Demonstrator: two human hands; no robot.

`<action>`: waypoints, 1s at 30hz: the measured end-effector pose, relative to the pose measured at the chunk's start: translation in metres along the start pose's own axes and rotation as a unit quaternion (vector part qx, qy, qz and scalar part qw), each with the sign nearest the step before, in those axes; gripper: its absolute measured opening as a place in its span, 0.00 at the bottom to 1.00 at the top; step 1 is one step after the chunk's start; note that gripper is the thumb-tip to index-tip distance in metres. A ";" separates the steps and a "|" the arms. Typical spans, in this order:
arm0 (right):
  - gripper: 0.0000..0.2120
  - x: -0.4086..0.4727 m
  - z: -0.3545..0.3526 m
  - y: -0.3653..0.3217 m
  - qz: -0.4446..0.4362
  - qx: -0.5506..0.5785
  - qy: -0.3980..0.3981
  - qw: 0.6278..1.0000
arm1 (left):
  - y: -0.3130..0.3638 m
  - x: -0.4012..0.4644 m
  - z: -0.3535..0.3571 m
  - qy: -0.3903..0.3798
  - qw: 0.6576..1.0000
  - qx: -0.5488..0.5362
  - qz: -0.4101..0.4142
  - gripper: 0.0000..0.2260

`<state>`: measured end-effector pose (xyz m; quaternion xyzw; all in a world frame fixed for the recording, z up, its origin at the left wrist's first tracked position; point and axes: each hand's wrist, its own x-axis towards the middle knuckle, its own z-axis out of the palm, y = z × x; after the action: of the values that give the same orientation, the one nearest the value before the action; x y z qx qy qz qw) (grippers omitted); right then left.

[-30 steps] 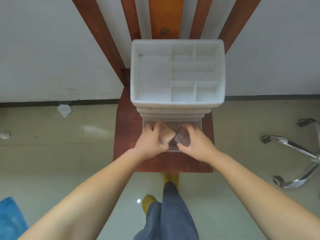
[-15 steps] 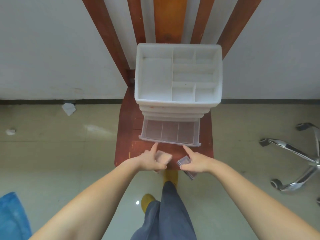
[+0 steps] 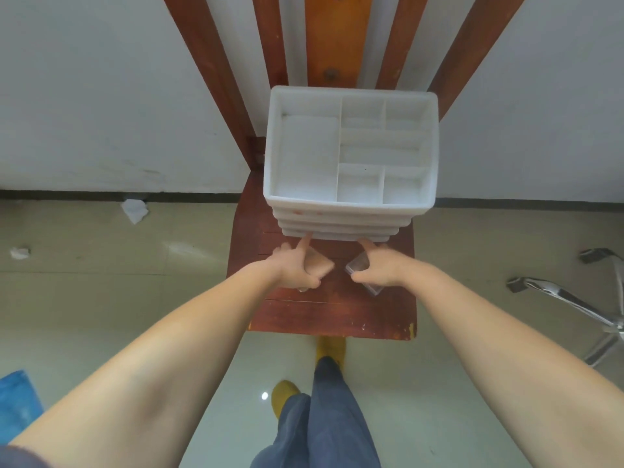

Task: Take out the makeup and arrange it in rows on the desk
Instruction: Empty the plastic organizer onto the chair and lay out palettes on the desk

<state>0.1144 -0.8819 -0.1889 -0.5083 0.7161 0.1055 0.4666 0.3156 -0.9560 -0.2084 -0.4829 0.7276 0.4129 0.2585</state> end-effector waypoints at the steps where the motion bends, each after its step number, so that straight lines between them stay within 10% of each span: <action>1: 0.42 -0.009 -0.001 -0.006 -0.009 0.002 0.016 1.000 | 0.001 -0.010 -0.001 0.012 1.000 -0.004 0.008 0.48; 14: 0.22 -0.178 -0.050 -0.130 -0.265 -0.210 0.194 0.921 | -0.012 -0.253 -0.046 0.302 0.951 -0.026 0.065 0.29; 22: 0.22 -0.213 -0.050 -0.211 -0.412 -0.313 0.146 0.843 | -0.038 -0.356 -0.010 0.417 0.896 -0.119 -0.094 0.26; 30: 0.21 -0.260 0.012 -0.234 -0.551 -0.475 0.062 0.683 | -0.001 -0.425 0.116 0.492 0.777 -0.262 -0.292 0.27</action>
<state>0.3268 -0.8187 0.0824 -0.9702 0.1877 0.1235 0.0903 0.4839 -0.6495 0.0599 -0.8585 0.4437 0.1990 -0.1629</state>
